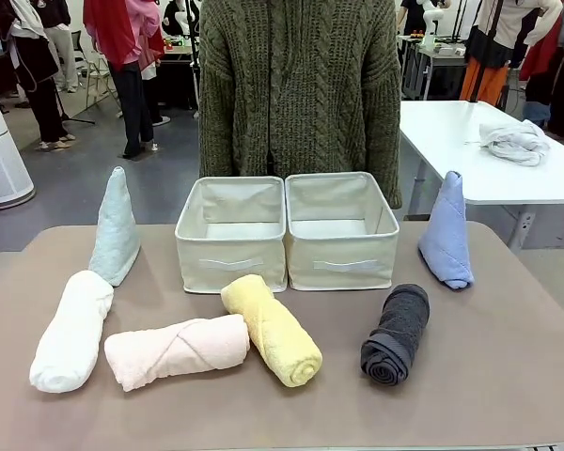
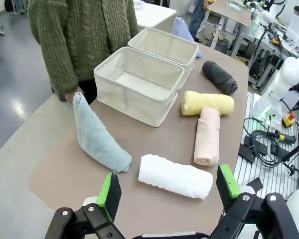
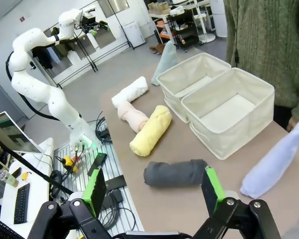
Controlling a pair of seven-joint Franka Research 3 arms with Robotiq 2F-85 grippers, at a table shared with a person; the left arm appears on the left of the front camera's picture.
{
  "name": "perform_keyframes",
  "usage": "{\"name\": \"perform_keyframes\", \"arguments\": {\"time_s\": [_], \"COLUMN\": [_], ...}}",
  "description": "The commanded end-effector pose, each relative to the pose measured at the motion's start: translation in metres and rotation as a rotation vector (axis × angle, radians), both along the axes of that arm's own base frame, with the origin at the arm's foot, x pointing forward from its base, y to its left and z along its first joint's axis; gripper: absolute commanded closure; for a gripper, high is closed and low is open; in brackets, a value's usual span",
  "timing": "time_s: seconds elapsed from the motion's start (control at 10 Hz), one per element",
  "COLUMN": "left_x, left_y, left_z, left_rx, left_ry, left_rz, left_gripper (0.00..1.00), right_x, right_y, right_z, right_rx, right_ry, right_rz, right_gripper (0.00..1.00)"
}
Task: Sort the towels based on their folding style.
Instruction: Pick up one triangle-folded towel and place it in the left Fabric basket.
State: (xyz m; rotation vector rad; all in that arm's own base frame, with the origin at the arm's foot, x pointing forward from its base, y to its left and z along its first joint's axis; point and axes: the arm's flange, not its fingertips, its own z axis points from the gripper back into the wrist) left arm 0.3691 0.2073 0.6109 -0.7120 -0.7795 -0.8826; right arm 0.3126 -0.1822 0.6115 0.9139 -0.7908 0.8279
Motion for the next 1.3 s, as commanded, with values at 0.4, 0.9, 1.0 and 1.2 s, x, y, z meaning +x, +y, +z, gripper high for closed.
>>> {"name": "perform_keyframes", "arguments": {"time_s": [0.4, 0.9, 1.0, 1.2], "left_x": [0.0005, 0.0005, 0.0005, 0.0005], "left_y": [0.0013, 0.0013, 0.0013, 0.0013], "left_z": [0.0007, 0.0007, 0.0007, 0.0007], "left_rx": [-0.005, -0.005, -0.005, -0.005], "left_ry": [-0.009, -0.009, -0.009, -0.009], "left_rz": [0.002, 0.002, 0.002, 0.002], "left_gripper": [0.00, 0.00, 0.00, 0.00], "right_x": [-0.0003, -0.0003, -0.0003, -0.0003], "right_y": [-0.0007, -0.0007, -0.0007, -0.0007], "right_z": [-0.0009, -0.0009, -0.0009, -0.0009], "right_rx": [0.000, 0.000, 0.000, 0.000], "right_ry": [0.004, 0.004, 0.004, 0.004], "right_rz": [0.007, 0.007, 0.007, 0.007], "right_gripper": [0.00, 0.00, 0.00, 0.00]}}
